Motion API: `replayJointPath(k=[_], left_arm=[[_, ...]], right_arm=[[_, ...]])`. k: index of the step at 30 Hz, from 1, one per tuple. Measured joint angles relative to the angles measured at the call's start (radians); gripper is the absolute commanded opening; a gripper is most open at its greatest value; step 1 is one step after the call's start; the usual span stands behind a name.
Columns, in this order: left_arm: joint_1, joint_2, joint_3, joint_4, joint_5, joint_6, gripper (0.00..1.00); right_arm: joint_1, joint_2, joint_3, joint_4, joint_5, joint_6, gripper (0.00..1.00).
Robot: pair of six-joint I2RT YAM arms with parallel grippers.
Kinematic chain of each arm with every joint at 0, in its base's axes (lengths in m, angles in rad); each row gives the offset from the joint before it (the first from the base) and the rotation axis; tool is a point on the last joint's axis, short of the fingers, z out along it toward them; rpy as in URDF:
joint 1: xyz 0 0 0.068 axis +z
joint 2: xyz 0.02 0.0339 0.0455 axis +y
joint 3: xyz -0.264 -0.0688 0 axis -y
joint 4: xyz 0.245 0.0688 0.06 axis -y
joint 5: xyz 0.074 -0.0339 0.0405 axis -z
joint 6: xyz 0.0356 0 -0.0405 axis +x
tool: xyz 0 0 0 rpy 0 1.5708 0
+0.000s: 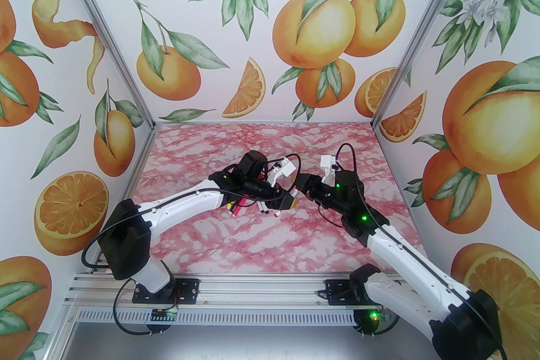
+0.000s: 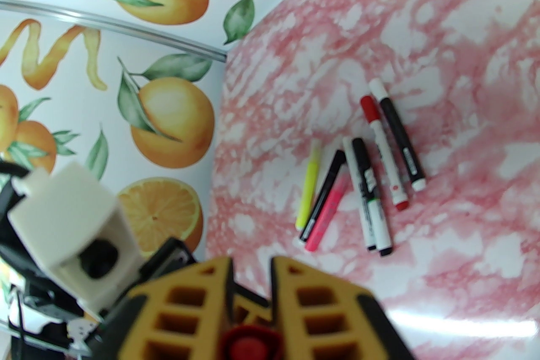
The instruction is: Open the pen caps
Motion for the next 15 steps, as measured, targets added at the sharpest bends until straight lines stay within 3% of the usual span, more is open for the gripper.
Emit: replayJointPath(k=[4, 12, 15], left_arm=[[-0.002, -0.006, -0.022, 0.035, -0.008, -0.013, 0.22], [-0.015, -0.031, -0.06, 0.093, -0.05, -0.023, 0.24], [-0.019, -0.031, -0.064, 0.106, -0.058, -0.031, 0.16]], right_arm=[[0.0, -0.019, -0.015, 0.007, 0.013, 0.013, 0.16], [0.006, -0.047, -0.039, 0.033, 0.043, 0.044, 0.16], [0.005, -0.05, -0.044, 0.037, 0.05, 0.05, 0.16]])
